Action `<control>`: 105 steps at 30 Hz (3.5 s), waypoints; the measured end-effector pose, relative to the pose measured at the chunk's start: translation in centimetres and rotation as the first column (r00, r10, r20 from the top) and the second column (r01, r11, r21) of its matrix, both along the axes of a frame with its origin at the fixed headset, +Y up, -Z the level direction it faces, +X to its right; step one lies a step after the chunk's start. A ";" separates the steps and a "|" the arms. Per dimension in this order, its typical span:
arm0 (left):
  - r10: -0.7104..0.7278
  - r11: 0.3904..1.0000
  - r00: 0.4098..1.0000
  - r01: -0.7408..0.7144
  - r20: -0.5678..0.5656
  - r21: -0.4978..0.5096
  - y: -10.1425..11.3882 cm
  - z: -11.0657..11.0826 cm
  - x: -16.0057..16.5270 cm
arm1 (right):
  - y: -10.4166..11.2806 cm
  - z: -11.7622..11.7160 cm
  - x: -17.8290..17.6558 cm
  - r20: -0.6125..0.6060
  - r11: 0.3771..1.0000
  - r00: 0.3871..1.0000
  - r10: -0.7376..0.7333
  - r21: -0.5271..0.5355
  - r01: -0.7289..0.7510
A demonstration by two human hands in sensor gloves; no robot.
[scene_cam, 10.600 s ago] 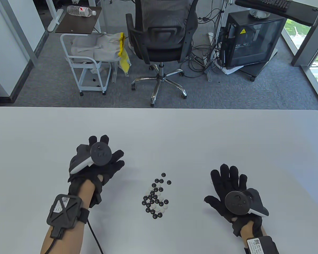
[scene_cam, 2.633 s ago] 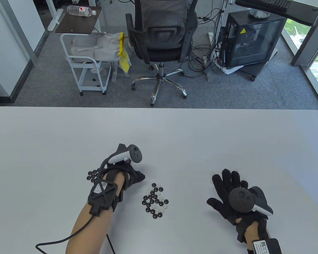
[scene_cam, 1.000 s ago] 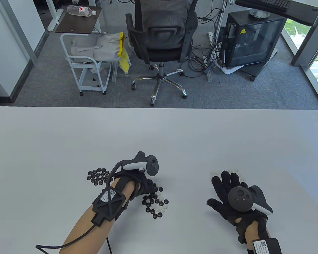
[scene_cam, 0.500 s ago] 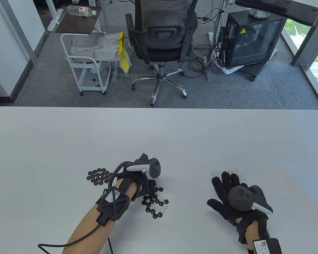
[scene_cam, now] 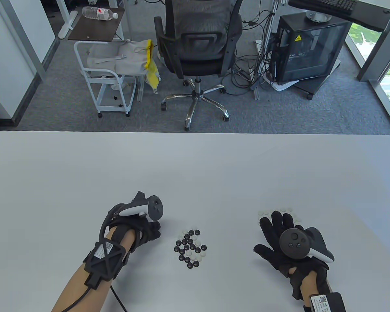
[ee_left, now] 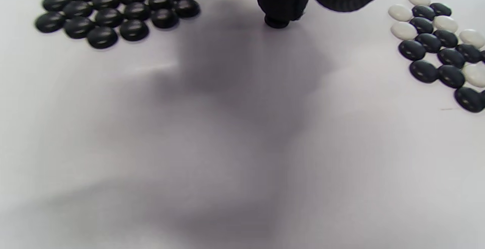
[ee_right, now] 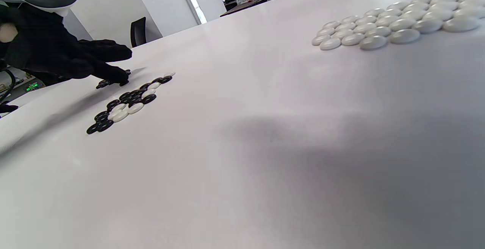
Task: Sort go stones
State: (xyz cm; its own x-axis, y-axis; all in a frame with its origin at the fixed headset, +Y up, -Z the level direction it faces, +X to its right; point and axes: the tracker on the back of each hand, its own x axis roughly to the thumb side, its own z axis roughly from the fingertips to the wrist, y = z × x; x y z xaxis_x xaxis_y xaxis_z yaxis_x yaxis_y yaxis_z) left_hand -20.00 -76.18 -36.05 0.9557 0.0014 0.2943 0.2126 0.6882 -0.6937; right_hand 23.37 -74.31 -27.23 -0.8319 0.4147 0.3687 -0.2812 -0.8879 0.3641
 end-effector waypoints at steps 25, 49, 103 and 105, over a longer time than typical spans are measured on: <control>-0.011 1.000 0.983 0.013 -0.184 0.011 -0.3 1.6 -8.8 | -0.2 -0.2 -0.2 0.002 1.000 1.000 0.009 -0.020 -0.009; -0.040 0.999 0.964 0.039 0.264 0.008 2.2 4.4 6.1 | -0.2 -0.1 -0.1 0.000 1.000 1.000 0.010 -0.022 -0.010; 0.207 0.978 0.978 -0.206 -0.025 0.046 5.1 1.7 -2.0 | -0.2 -0.1 0.0 0.002 1.000 1.000 0.015 -0.024 -0.015; 0.220 0.975 0.975 -0.220 0.007 0.019 4.7 2.0 -0.8 | -0.2 -0.1 0.0 0.002 1.000 1.000 0.015 -0.023 -0.015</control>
State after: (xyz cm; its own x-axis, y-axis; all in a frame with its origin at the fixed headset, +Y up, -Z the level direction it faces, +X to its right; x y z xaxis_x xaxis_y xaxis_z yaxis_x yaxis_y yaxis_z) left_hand -20.77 -71.46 -34.07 0.9311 0.2061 0.3009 0.0574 0.7318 -0.6791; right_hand 23.34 -74.55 -27.33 -0.8391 0.4104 0.3570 -0.2686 -0.8834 0.3841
